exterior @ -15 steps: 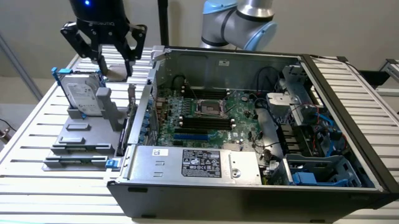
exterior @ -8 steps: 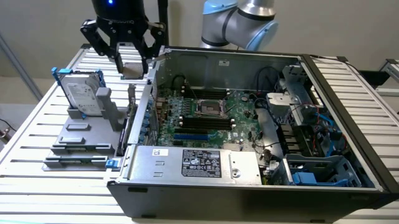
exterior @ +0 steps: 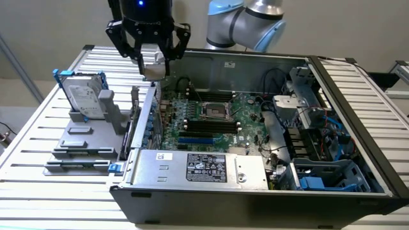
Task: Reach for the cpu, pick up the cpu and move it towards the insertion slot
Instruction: 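Pick up the cpu and move it towards the insertion slot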
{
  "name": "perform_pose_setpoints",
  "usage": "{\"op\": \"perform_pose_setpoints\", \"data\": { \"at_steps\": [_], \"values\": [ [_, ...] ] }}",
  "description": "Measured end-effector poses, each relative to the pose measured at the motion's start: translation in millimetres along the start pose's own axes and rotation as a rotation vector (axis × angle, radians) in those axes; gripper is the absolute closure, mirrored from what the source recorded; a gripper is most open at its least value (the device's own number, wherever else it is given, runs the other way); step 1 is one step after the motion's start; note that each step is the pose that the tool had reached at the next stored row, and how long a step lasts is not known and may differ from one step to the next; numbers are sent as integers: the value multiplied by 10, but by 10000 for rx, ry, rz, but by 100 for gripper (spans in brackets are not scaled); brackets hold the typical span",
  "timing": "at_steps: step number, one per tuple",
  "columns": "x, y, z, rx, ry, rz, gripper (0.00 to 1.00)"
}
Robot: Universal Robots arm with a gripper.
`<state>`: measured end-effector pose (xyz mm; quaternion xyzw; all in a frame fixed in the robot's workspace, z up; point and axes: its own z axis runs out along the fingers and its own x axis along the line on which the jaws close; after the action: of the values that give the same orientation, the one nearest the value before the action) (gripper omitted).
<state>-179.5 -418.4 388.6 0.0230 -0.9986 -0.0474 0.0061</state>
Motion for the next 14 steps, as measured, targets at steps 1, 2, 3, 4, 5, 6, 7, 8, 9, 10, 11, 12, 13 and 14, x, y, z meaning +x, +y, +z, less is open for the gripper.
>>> {"op": "perform_pose_setpoints", "data": {
  "at_steps": [1,2,3,4,5,6,7,8,9,10,11,12,13,14],
  "values": [
    [-47,4,3,0,0,-1,46],
    [-92,15,11,0,-1,0,46],
    [-134,32,23,3,-1,1,46],
    [-175,50,37,7,-1,1,46],
    [-217,70,50,13,0,0,46],
    [-256,89,65,22,0,0,46],
    [-295,110,81,33,1,0,46],
    [-333,129,97,44,1,0,46],
    [-374,149,113,57,3,1,46],
    [-414,168,128,69,2,1,46],
    [-454,185,141,85,4,2,46],
    [-497,202,155,102,4,2,46],
    [-538,217,166,120,4,2,46],
    [-584,232,177,138,5,2,46]
  ]
}}
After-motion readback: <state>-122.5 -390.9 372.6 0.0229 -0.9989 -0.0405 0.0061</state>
